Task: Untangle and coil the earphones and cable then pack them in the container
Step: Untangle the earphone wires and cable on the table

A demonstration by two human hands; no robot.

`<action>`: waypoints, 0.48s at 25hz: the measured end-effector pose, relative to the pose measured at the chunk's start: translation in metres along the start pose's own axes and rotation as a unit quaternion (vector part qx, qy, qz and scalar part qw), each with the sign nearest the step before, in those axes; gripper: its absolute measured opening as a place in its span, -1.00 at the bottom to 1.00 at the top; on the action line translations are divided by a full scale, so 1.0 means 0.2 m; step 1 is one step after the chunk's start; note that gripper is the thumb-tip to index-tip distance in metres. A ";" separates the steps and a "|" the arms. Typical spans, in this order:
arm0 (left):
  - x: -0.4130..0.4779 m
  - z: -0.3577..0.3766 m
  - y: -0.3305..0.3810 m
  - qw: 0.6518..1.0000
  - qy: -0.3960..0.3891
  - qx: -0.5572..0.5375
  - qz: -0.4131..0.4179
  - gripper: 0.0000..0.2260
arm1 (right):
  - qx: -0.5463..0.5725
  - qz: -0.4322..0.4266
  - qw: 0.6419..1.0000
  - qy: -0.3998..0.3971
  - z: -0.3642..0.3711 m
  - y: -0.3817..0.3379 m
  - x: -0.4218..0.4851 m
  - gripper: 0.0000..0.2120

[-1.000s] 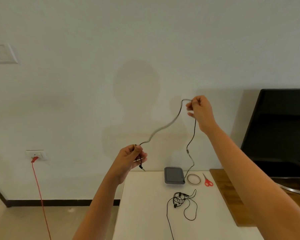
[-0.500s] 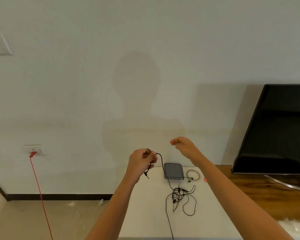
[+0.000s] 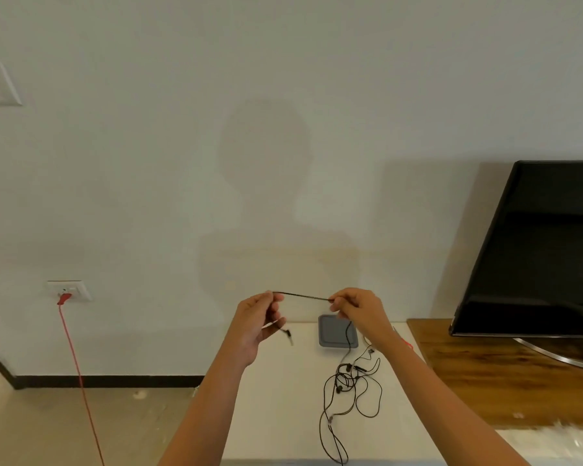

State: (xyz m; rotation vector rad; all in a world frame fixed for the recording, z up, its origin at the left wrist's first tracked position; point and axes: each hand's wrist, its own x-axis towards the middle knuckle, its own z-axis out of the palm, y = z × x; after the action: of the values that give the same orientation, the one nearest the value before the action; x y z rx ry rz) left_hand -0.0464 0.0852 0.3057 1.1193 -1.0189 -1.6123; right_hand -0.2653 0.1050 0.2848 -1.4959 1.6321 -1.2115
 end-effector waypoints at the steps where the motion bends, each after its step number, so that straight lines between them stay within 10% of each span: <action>1: 0.00 -0.03 0.00 1.000 -0.003 0.020 -0.018 -0.73 | 0.001 0.027 0.999 0.036 -0.01 0.02 0.00 -0.83; 4: -0.02 -0.04 0.00 0.994 -0.047 0.067 -0.066 -0.73 | -0.044 0.049 0.998 0.013 0.01 0.04 -0.01 -0.84; 8: -0.04 0.07 0.00 0.989 -0.107 0.048 -0.089 -0.72 | 0.110 -0.017 0.969 -0.223 0.13 -0.05 -0.05 -0.70; 12: -0.05 0.05 0.00 0.962 -0.158 -0.159 -0.157 -0.73 | 0.157 -0.023 0.970 -0.186 0.16 -0.08 -0.06 -0.86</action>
State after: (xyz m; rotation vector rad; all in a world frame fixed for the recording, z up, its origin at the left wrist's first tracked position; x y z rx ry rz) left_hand -0.0537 0.0963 0.3113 0.8486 -0.7633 -2.1758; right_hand -0.2274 0.1109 0.2848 -1.4569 1.1074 -1.0757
